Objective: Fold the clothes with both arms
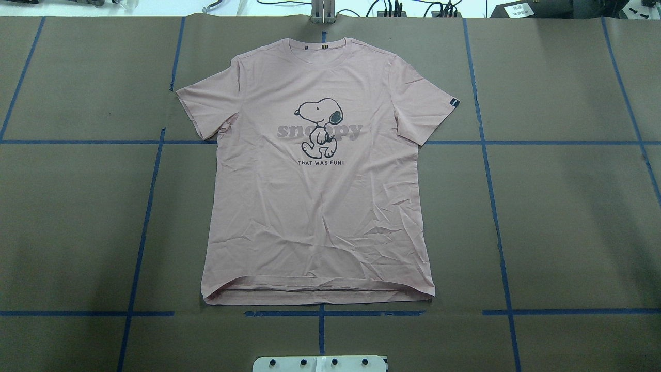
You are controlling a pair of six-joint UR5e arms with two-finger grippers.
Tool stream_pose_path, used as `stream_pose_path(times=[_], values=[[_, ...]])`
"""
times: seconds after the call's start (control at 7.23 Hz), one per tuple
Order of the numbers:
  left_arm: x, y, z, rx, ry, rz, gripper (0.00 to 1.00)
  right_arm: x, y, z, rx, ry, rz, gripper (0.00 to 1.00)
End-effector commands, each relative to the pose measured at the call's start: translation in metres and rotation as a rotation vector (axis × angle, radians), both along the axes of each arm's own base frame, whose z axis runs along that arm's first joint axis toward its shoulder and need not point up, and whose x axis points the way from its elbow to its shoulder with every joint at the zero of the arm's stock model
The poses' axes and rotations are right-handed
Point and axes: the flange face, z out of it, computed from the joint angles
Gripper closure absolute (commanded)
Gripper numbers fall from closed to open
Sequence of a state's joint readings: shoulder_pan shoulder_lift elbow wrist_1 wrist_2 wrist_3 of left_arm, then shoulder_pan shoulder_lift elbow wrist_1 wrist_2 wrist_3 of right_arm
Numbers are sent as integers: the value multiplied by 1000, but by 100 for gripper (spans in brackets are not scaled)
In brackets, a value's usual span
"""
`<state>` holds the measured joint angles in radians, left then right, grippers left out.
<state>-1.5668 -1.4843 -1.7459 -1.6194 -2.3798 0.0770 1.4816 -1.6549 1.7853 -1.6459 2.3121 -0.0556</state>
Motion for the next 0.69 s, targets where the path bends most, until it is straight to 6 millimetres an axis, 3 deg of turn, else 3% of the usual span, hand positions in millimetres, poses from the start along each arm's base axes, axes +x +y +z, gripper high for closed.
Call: stream_pose_path(times=[0.0,0.55], values=[[0,3,-11,22,9,5,0,3,-2,2,-6,-5,11,0],[0,6,-13,16,12,0,0,1,-9,-1,59,-8,10,0]])
